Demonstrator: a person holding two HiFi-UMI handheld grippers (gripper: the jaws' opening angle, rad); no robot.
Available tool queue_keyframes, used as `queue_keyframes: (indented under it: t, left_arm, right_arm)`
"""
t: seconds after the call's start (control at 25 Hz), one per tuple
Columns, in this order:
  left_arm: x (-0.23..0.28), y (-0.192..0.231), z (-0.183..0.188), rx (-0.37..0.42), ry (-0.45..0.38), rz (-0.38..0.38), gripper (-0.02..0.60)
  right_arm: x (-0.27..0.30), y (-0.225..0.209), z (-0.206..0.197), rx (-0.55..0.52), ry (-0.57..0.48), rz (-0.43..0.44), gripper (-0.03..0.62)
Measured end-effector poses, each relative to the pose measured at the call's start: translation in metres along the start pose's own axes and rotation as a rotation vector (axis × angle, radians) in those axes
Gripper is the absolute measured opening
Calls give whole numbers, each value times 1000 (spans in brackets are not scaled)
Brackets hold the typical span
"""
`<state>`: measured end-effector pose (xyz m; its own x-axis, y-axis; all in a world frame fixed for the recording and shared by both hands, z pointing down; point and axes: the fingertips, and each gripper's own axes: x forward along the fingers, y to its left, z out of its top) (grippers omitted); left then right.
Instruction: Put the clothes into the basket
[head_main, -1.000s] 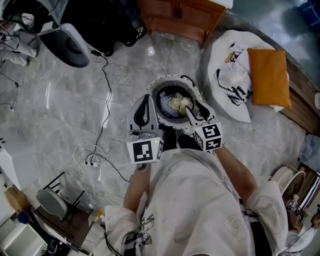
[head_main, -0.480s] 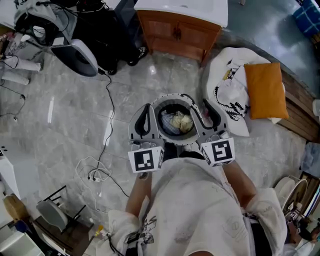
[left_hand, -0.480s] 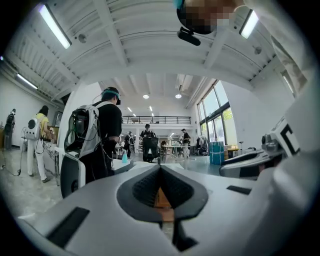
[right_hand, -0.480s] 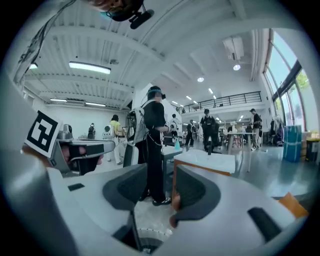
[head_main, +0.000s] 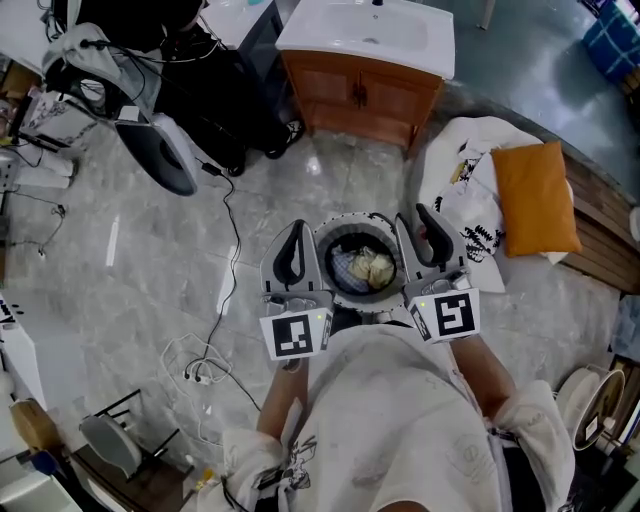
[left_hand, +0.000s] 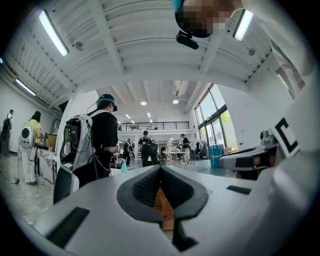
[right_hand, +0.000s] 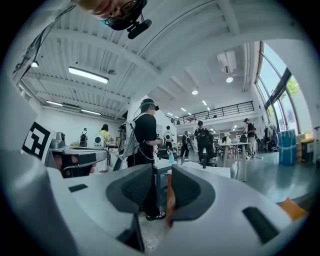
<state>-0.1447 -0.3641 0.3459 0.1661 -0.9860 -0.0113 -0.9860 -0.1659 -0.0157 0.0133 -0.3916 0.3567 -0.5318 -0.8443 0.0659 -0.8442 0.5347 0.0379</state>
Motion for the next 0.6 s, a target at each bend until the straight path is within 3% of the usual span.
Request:
queue_keyframes:
  t: [0.08, 0.2, 0.6]
  left_arm:
    - [0, 1, 2, 1, -4, 2, 2]
    - [1, 4, 2, 3, -3, 6, 2]
    - [-5, 17, 4, 0, -7, 27, 2]
  right_arm:
    - [1, -6, 2, 10, -11, -26, 40]
    - [5, -13, 2, 11, -10, -50, -12]
    - [13, -10, 8, 8, 3, -39, -12]
